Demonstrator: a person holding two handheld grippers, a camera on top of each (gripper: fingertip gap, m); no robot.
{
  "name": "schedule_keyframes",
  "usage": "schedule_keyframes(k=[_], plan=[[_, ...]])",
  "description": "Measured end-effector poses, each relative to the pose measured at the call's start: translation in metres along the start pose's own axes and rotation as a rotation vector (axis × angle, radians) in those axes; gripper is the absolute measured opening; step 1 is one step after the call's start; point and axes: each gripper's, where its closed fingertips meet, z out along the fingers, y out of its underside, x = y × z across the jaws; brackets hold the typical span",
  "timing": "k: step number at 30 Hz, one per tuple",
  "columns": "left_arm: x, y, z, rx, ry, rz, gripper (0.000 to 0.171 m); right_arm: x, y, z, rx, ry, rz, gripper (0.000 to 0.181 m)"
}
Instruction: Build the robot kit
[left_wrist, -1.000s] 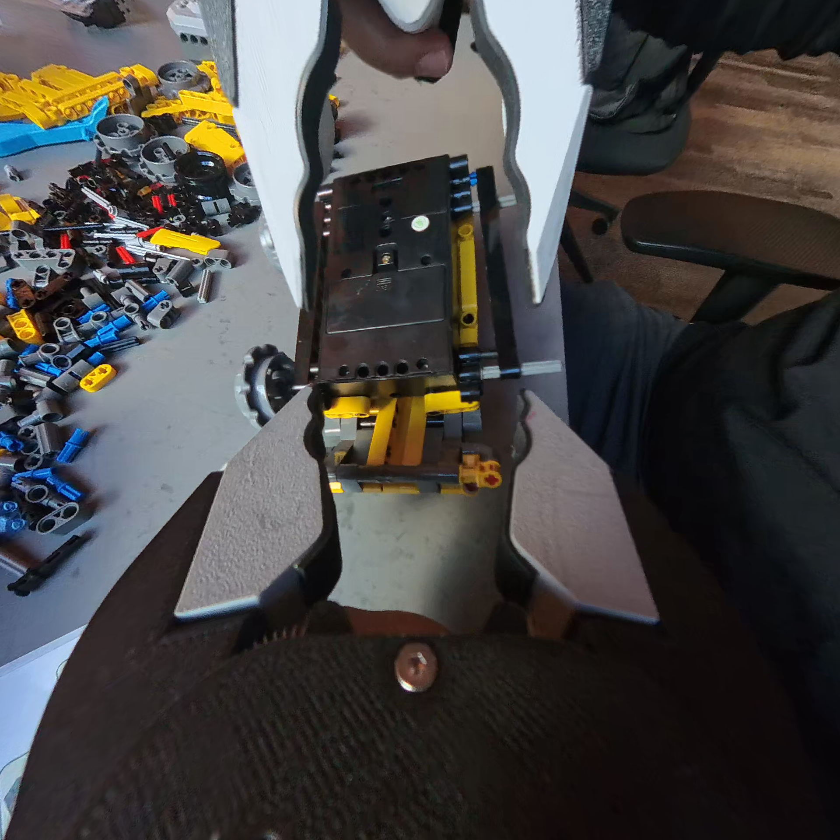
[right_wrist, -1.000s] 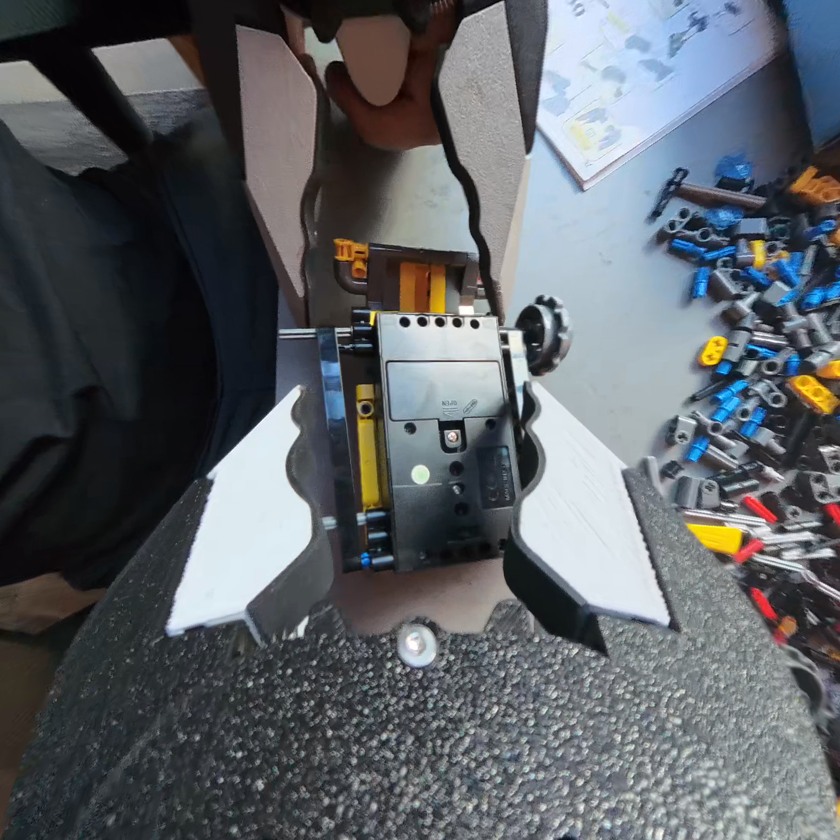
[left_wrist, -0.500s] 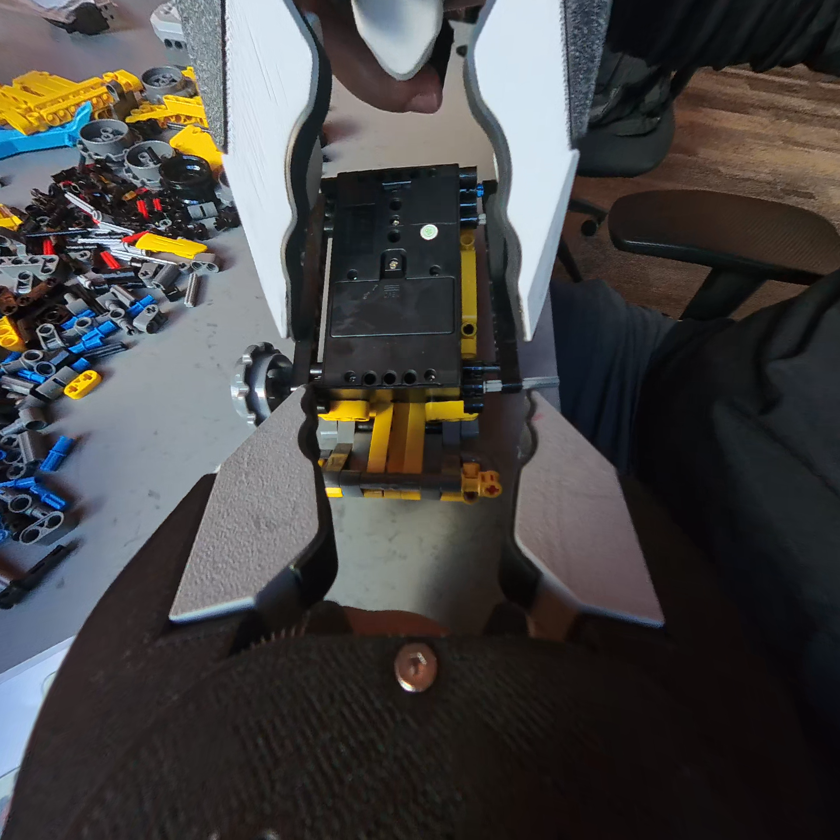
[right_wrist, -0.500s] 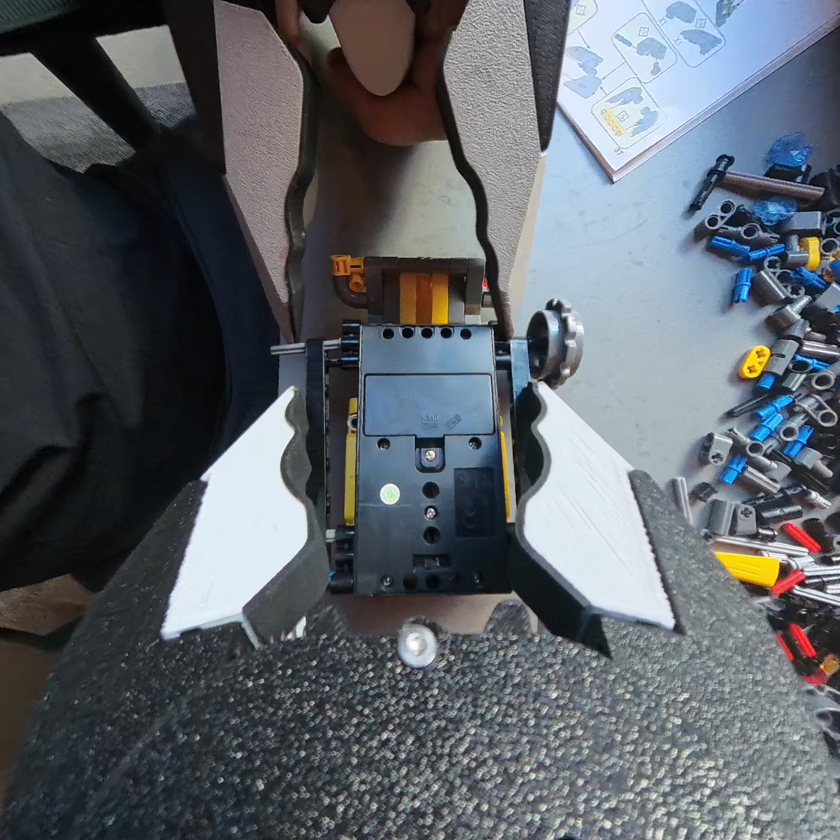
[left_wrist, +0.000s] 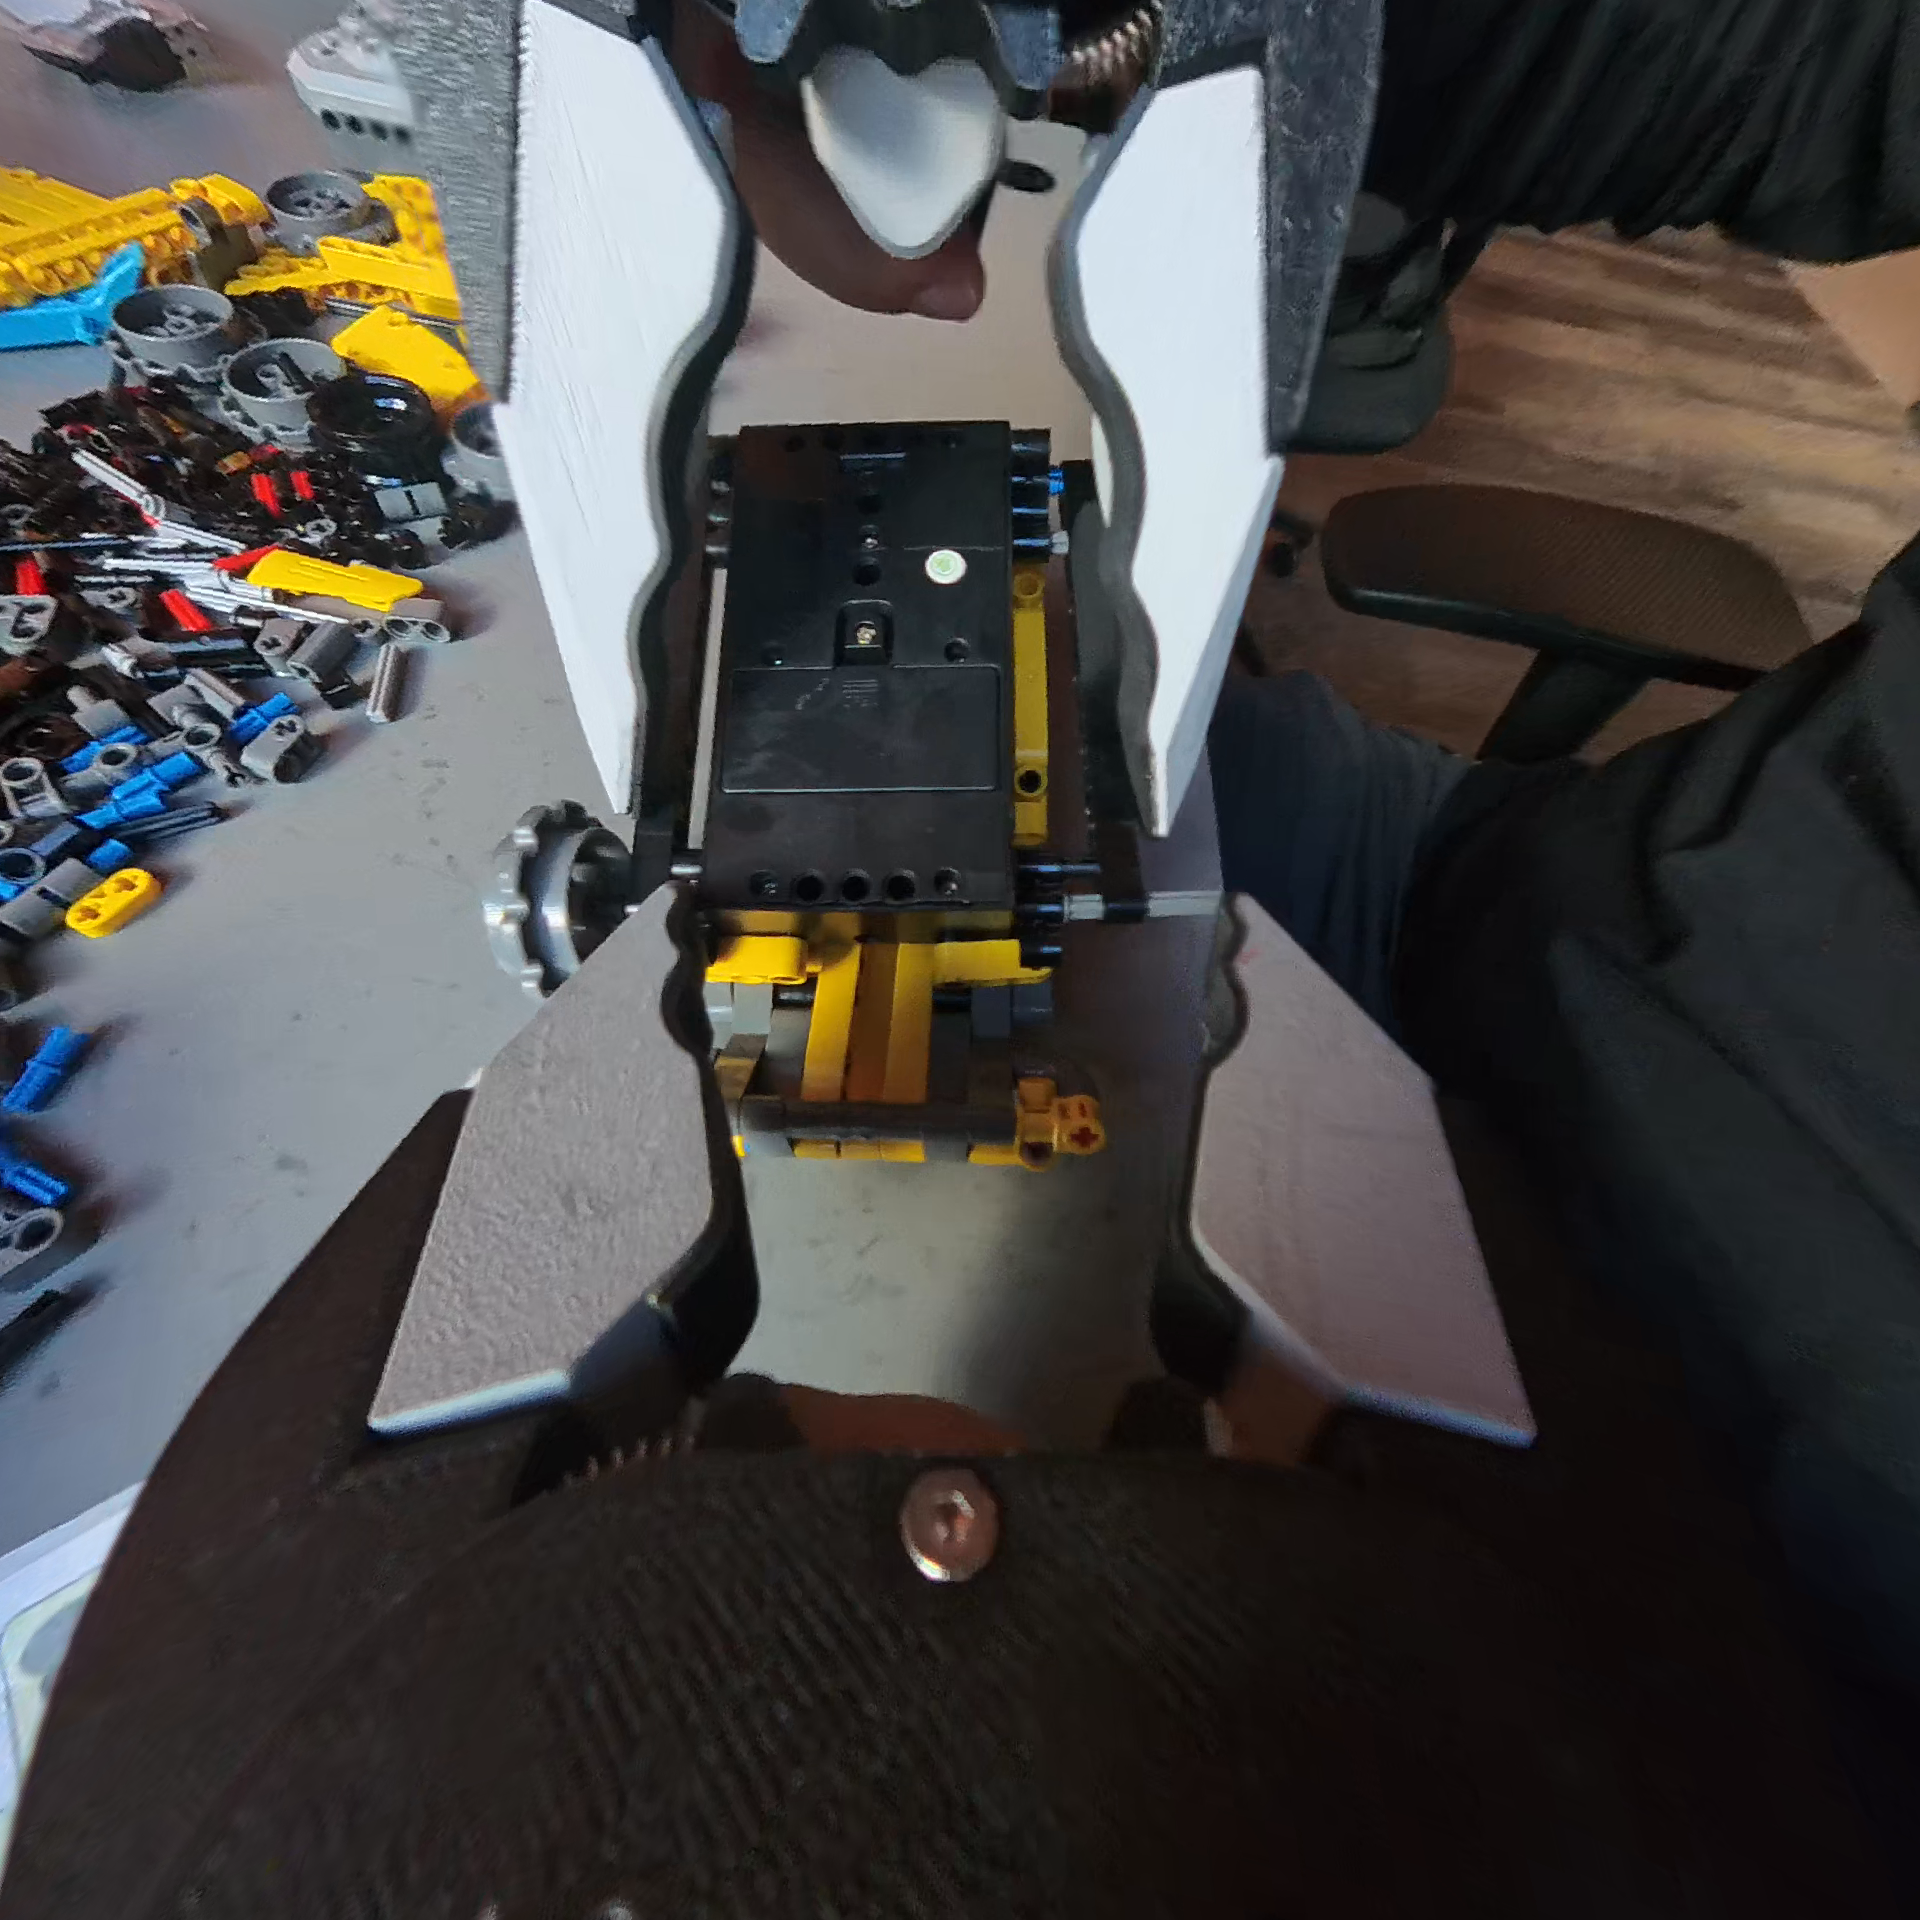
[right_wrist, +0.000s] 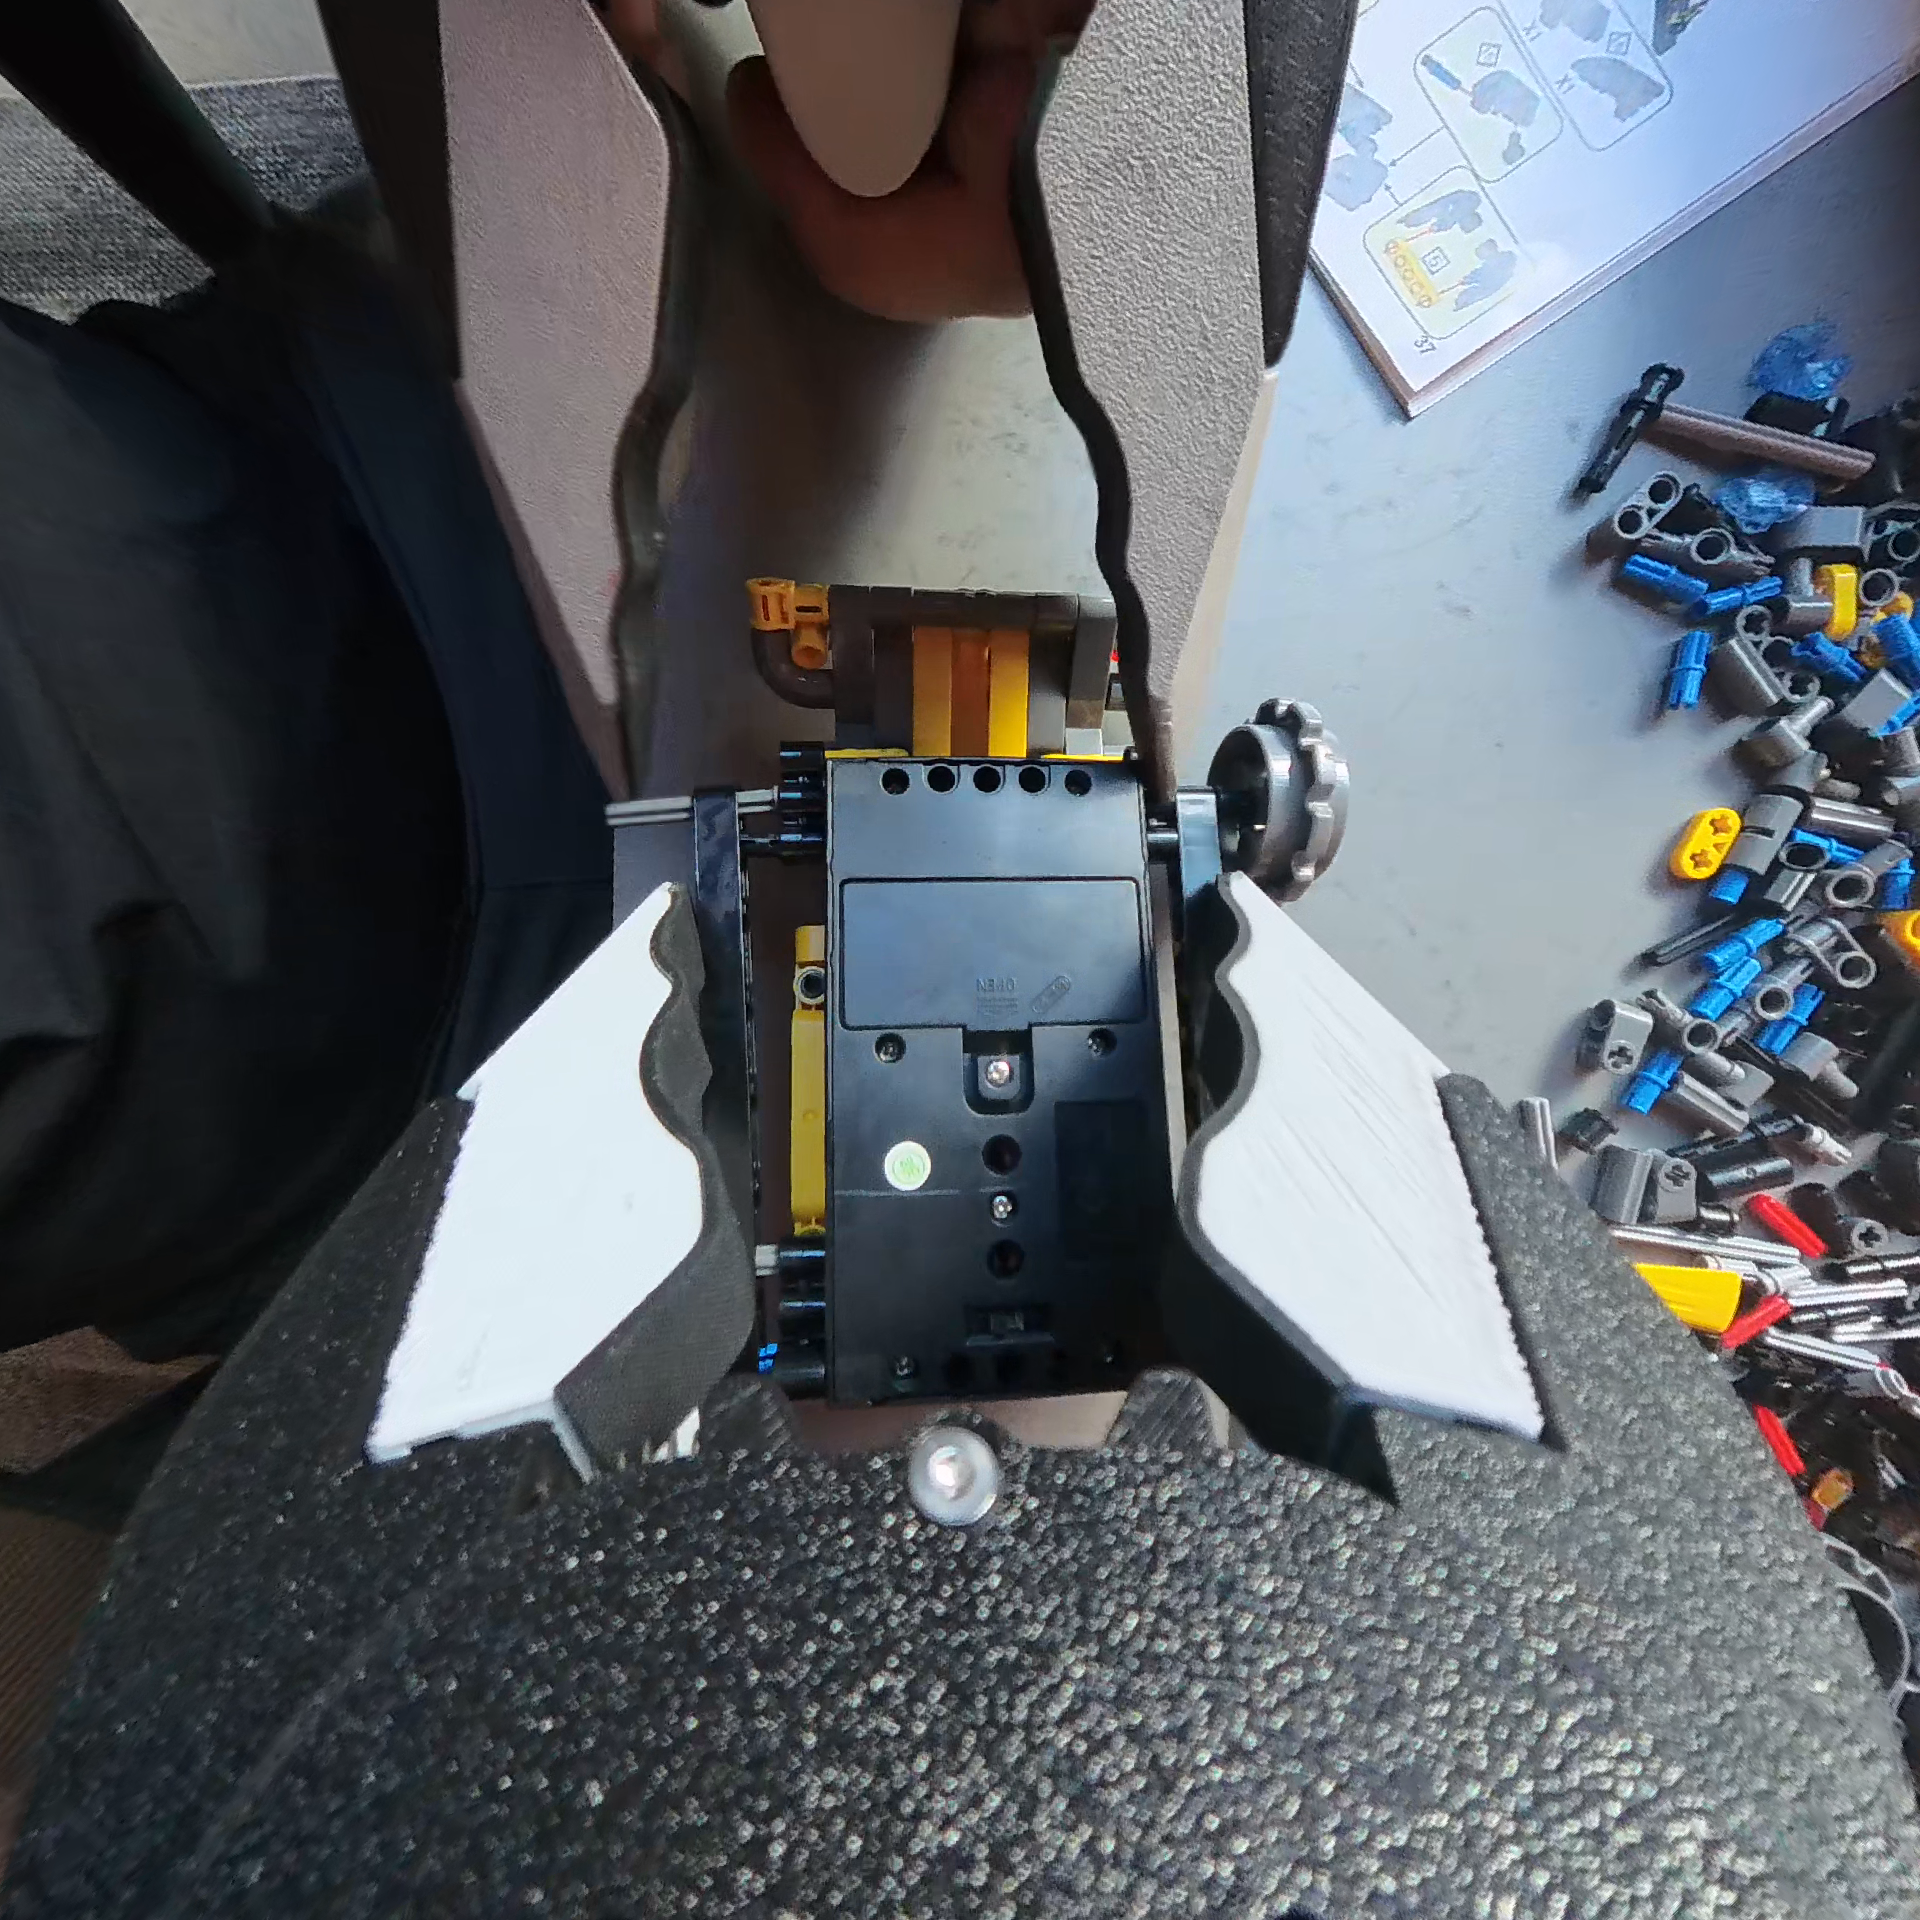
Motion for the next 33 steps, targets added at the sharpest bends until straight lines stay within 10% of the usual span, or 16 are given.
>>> schedule_keyframes(k=[33], plan=[[-0.0033, 0.0075, 0.0069, -0.189, -0.16, 0.169, 0.08, -0.0046, -0.0009, 0.009, 0.011, 0.094, -0.052, 0.097]])
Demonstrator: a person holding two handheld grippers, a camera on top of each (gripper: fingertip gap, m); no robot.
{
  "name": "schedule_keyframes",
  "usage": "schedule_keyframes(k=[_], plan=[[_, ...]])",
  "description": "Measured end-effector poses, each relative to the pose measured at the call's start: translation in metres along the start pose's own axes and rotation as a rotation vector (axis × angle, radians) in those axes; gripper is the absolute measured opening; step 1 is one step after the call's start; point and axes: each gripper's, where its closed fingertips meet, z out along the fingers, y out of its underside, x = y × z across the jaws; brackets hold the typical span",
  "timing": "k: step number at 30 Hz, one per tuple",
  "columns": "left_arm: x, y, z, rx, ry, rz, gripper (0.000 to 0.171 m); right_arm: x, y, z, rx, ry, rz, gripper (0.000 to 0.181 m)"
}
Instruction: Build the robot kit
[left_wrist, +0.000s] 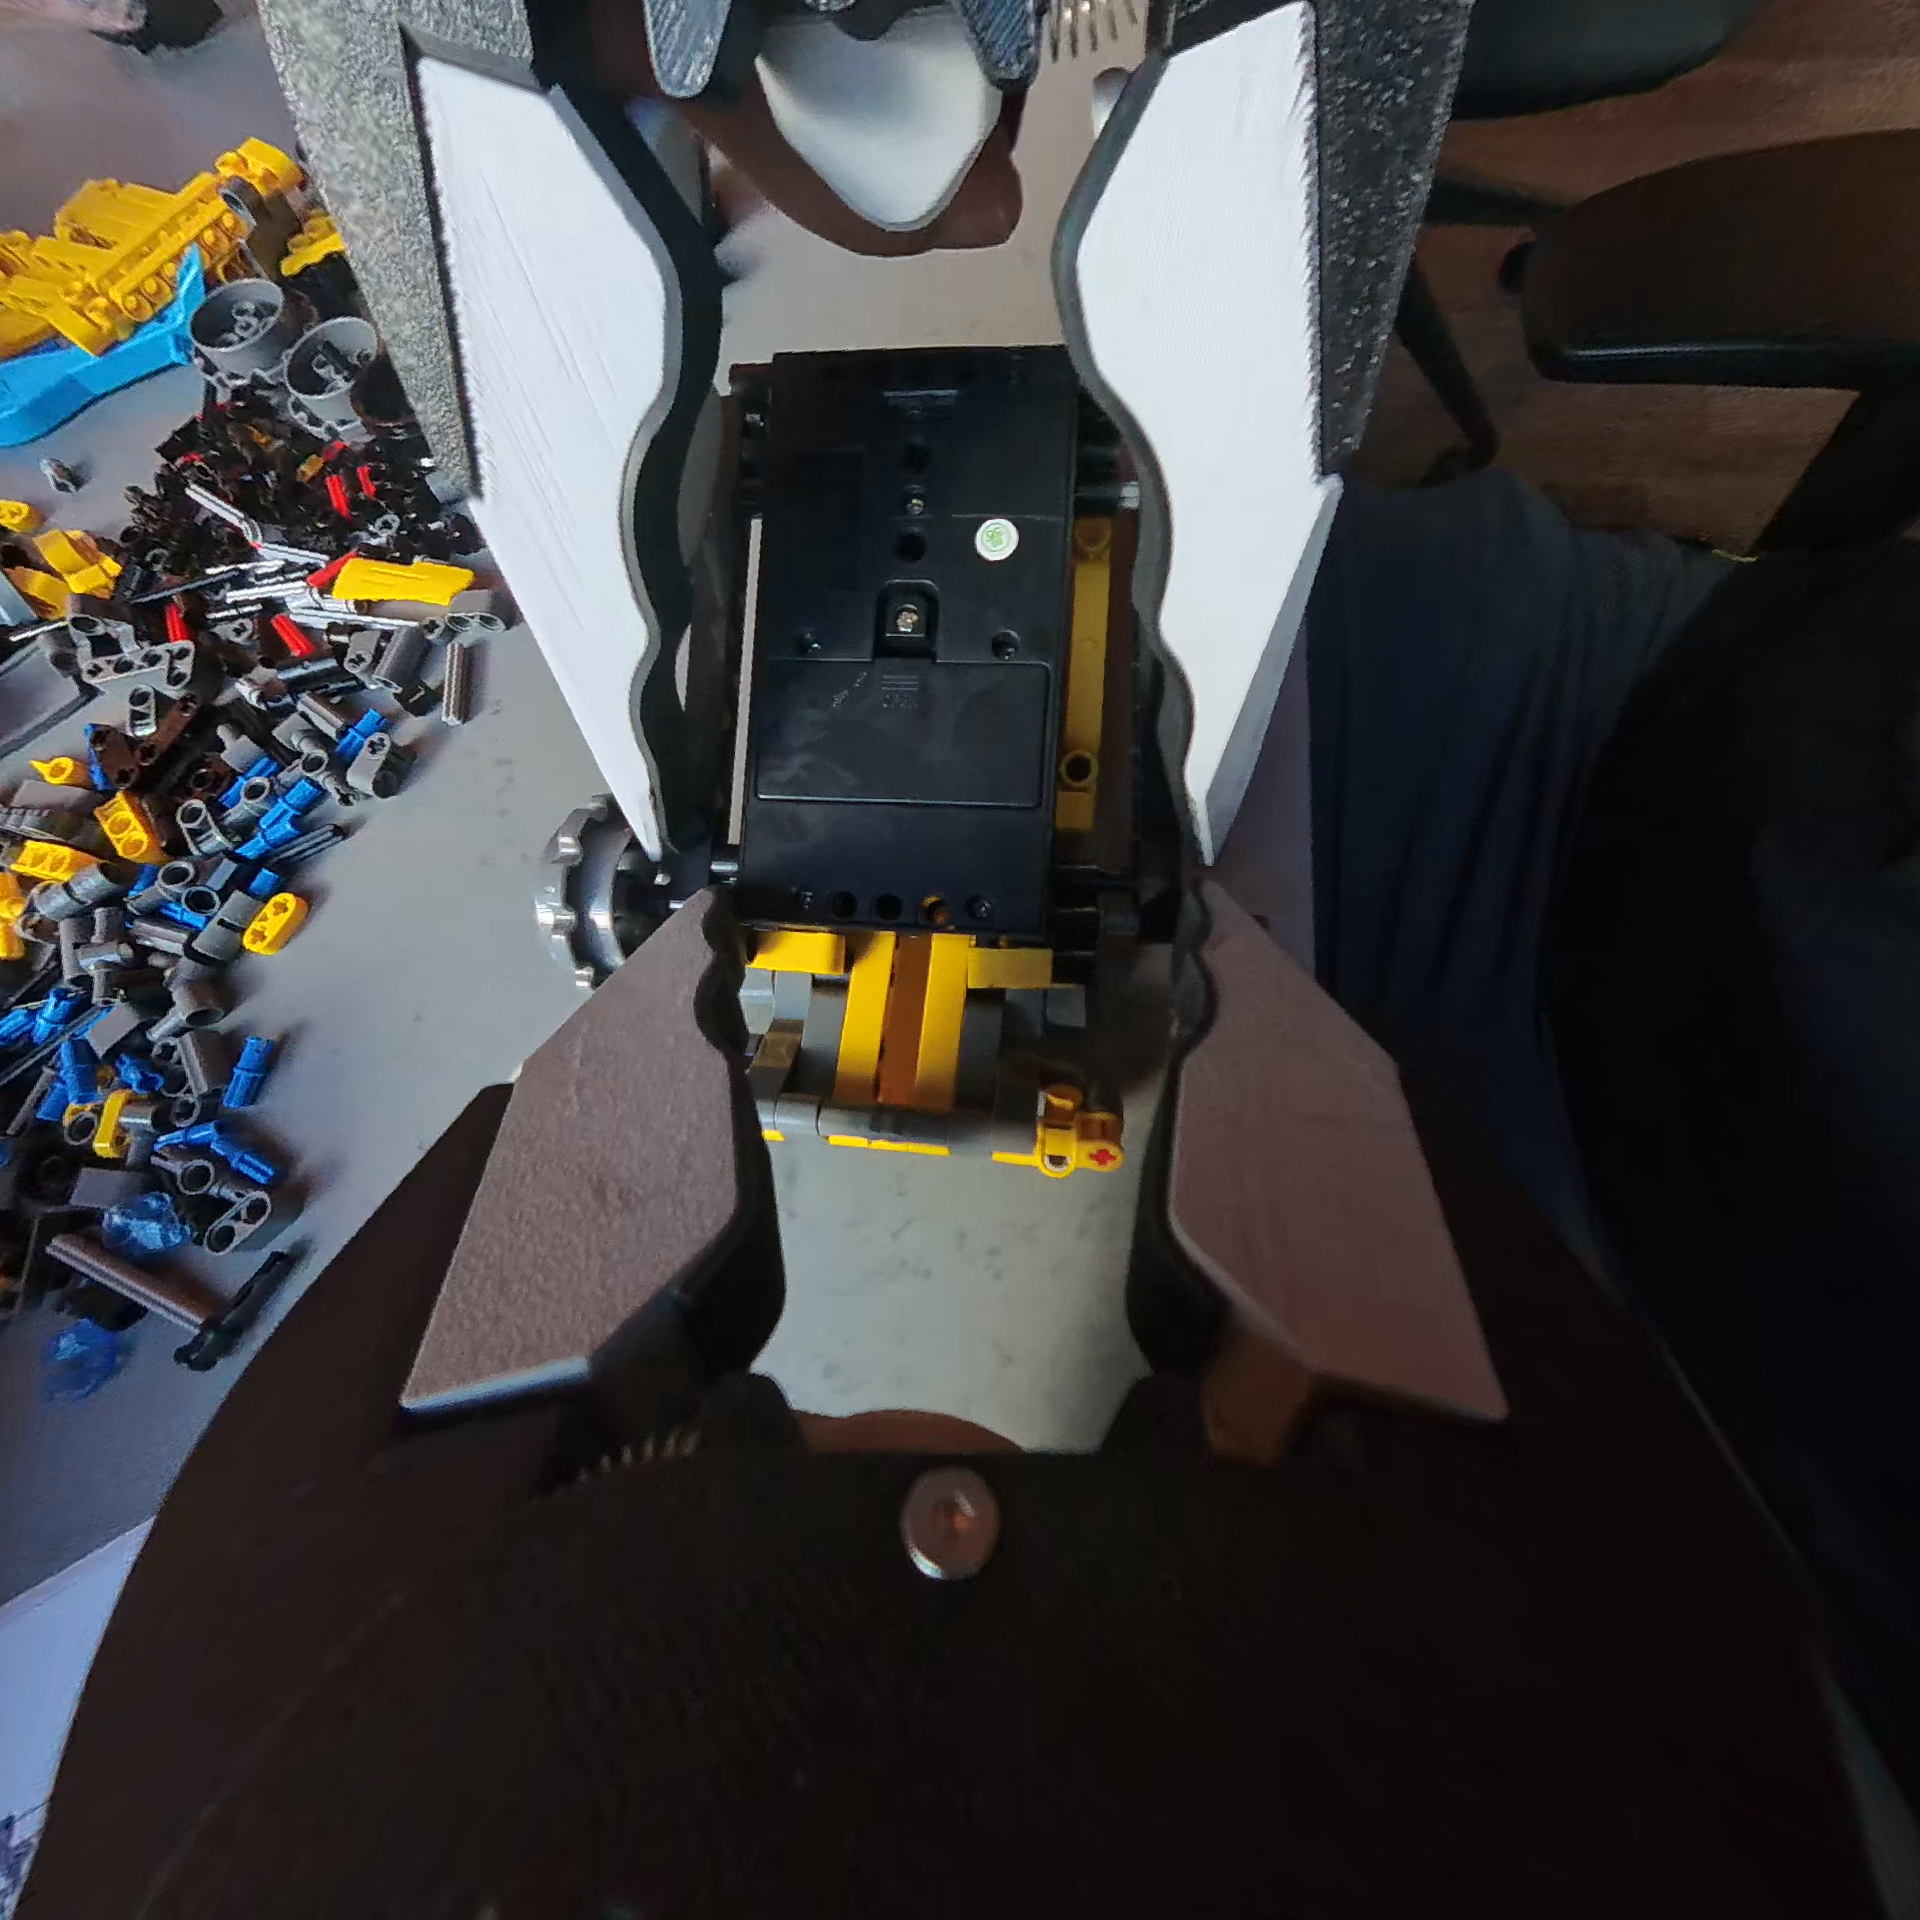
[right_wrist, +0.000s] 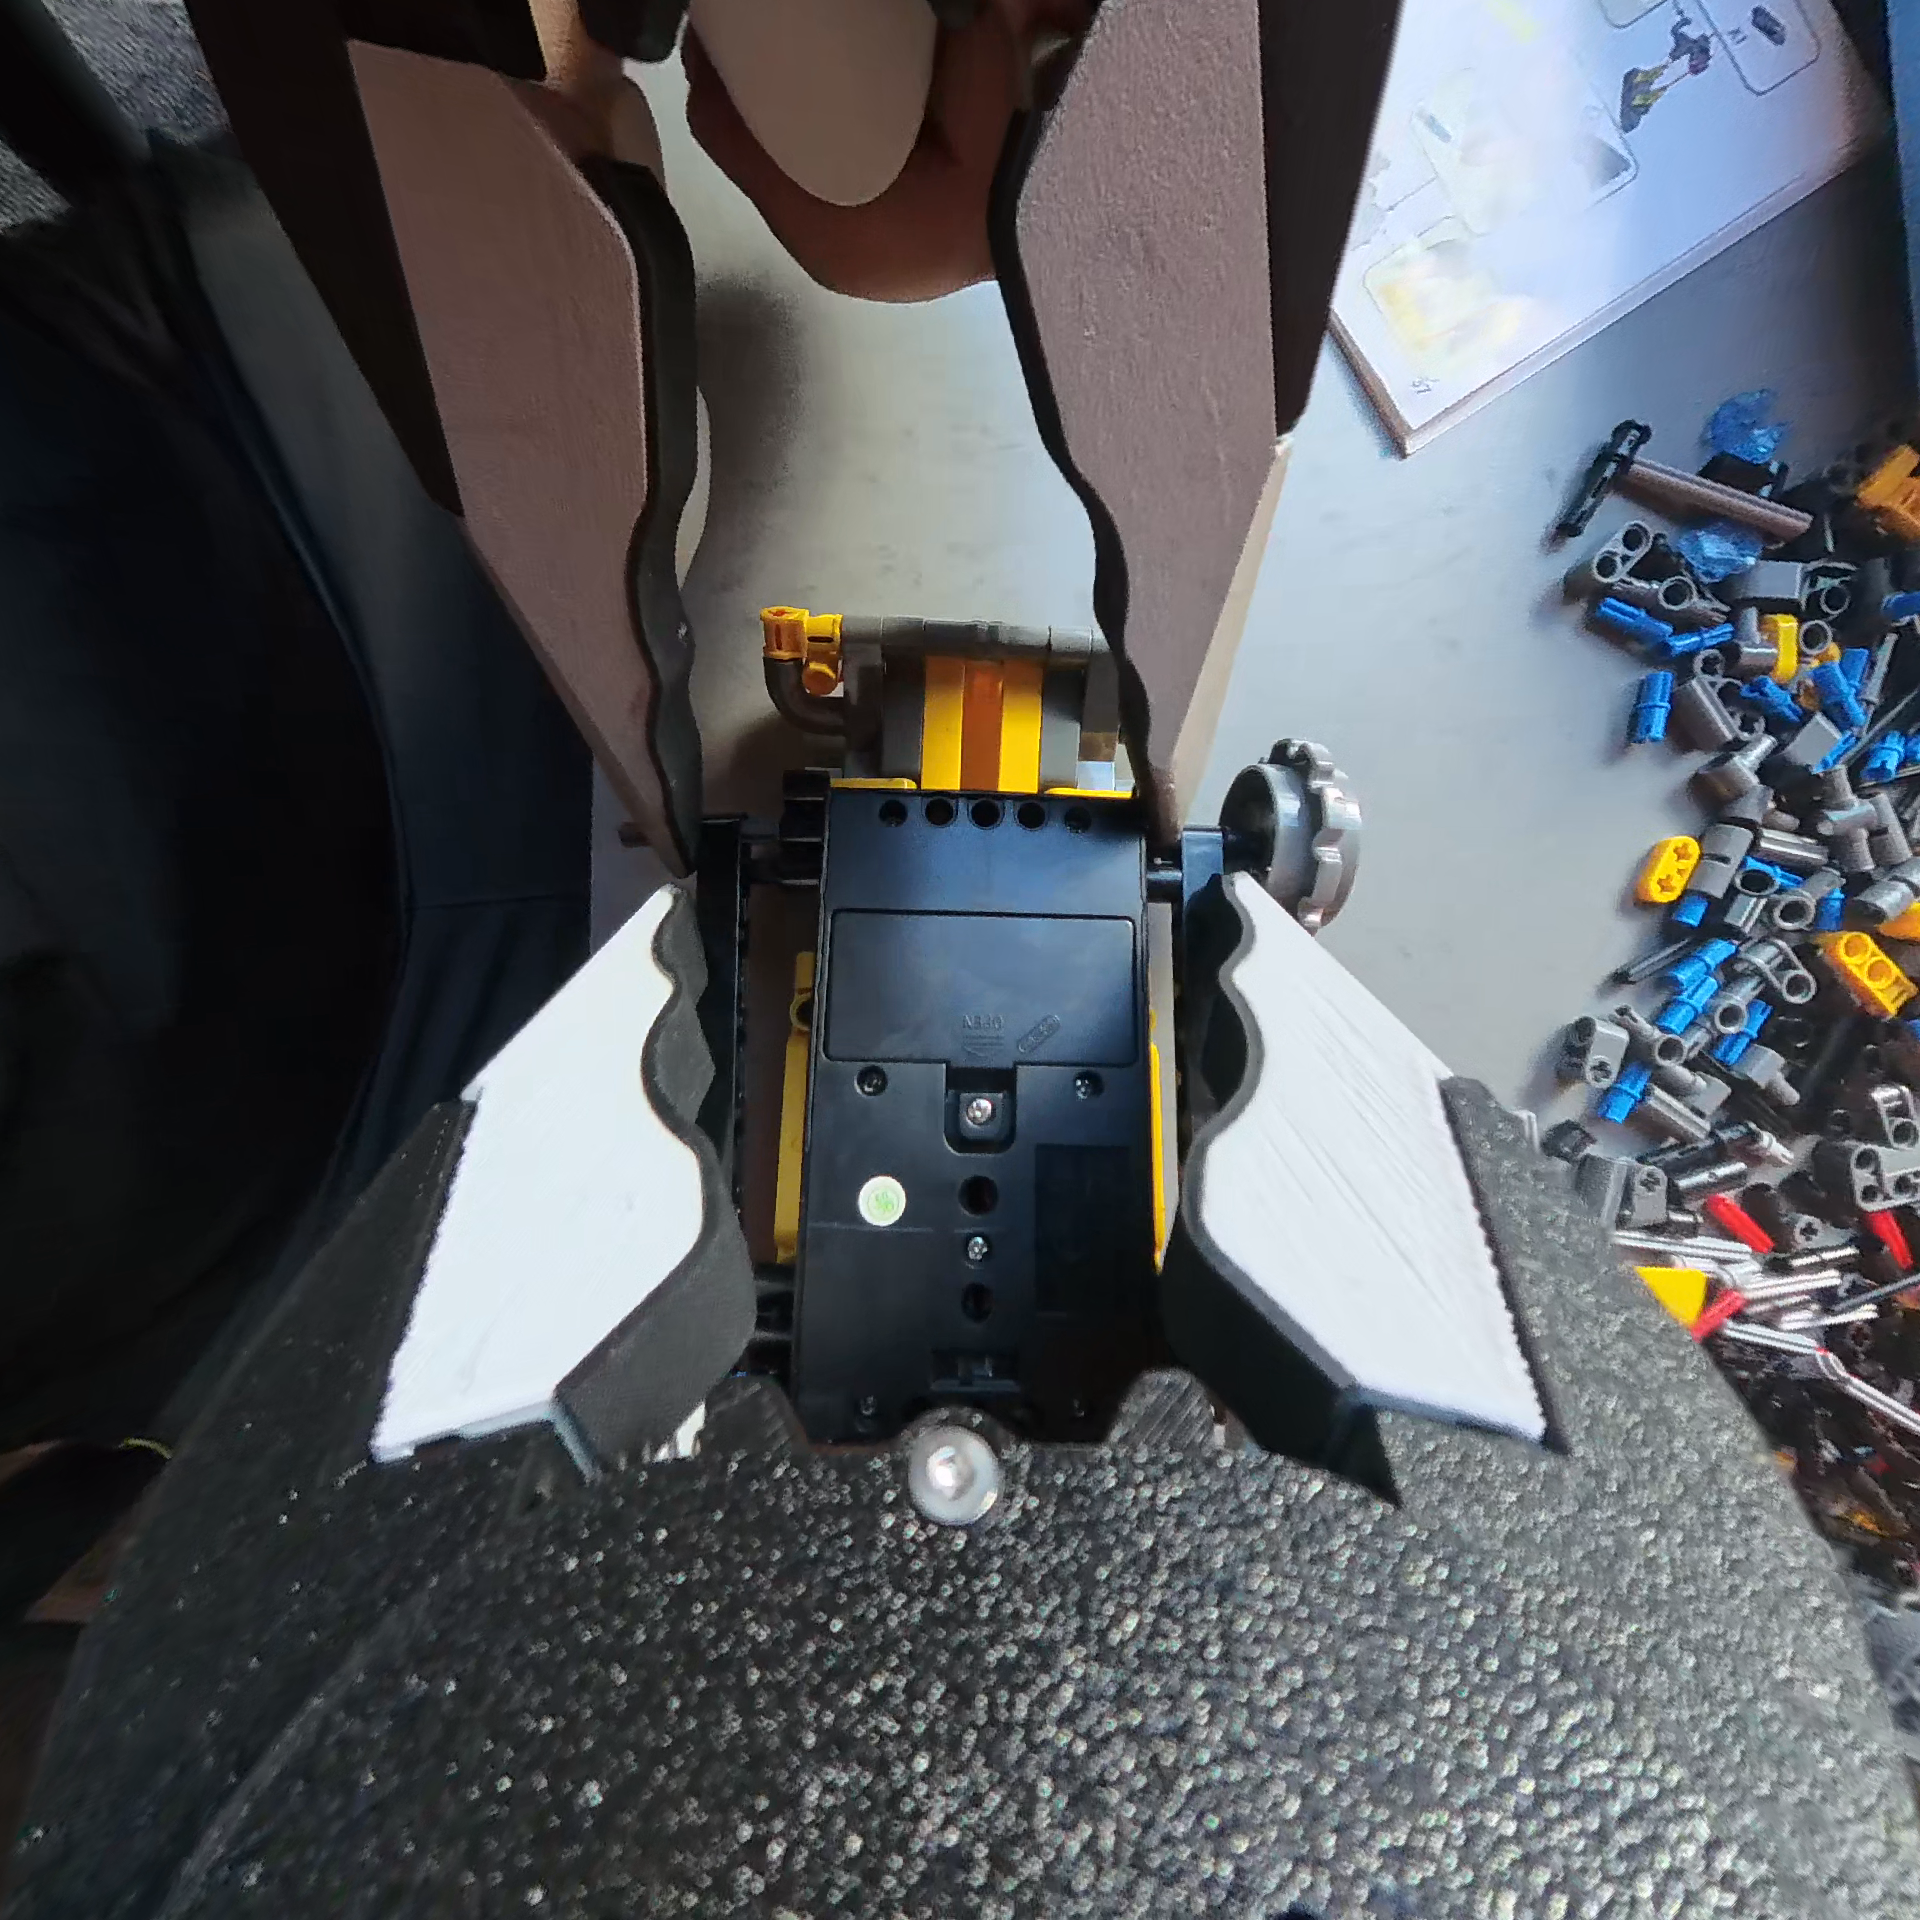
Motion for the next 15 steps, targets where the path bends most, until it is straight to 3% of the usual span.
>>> schedule_keyframes(k=[15], plan=[[-0.0001, 0.0001, -0.0002, -0.006, 0.035, 0.023, 0.079, 0.0, -0.0037, 0.0031, 0.05, -0.029, 0.017, 0.096]])
